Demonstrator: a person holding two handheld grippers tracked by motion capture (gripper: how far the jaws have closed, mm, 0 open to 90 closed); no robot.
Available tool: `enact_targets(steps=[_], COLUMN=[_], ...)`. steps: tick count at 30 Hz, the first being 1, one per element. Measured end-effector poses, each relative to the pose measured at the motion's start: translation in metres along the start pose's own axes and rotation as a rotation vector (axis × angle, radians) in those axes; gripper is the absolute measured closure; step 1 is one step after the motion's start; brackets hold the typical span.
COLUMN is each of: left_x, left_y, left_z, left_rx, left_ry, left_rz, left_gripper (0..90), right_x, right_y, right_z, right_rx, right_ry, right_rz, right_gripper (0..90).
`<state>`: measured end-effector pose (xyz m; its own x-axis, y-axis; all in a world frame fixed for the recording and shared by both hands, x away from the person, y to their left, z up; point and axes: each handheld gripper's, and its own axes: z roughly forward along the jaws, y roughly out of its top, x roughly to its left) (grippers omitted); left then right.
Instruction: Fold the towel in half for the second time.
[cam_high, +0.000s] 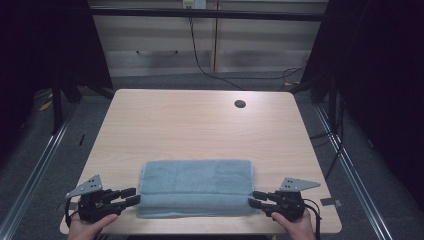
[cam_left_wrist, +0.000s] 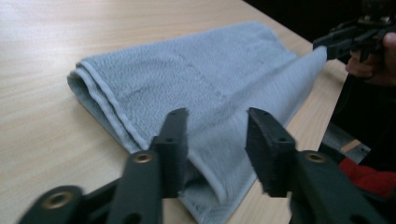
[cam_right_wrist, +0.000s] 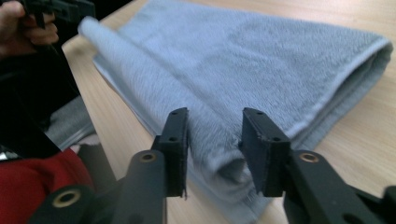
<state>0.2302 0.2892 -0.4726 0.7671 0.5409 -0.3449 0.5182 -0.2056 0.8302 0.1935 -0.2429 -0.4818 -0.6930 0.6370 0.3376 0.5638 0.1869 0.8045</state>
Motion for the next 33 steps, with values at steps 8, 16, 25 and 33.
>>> enact_targets(steps=[8, 16, 25, 33], left_x=[0.004, 0.029, 0.050, 0.054], left_y=[0.012, 0.025, 0.005, 0.000], left_z=[-0.002, -0.012, -0.028, -0.026], left_rx=[-0.019, -0.002, -0.027, -0.027], left_ry=[0.047, 0.183, 0.310, 0.317], left_rz=[-0.013, -0.038, -0.098, -0.108], left_gripper=[46.1, 33.8, 25.2, 17.4], right_x=[0.005, -0.012, -0.041, -0.040], right_y=[0.014, 0.029, 0.007, -0.002], right_z=[-0.004, -0.015, -0.049, -0.050], right_rx=[-0.069, -0.109, -0.161, -0.126], right_ry=[-0.007, -0.190, -0.409, -0.455], right_rz=[-0.001, 0.015, 0.075, 0.075], right_gripper=[51.6, 43.7, 36.2, 30.8])
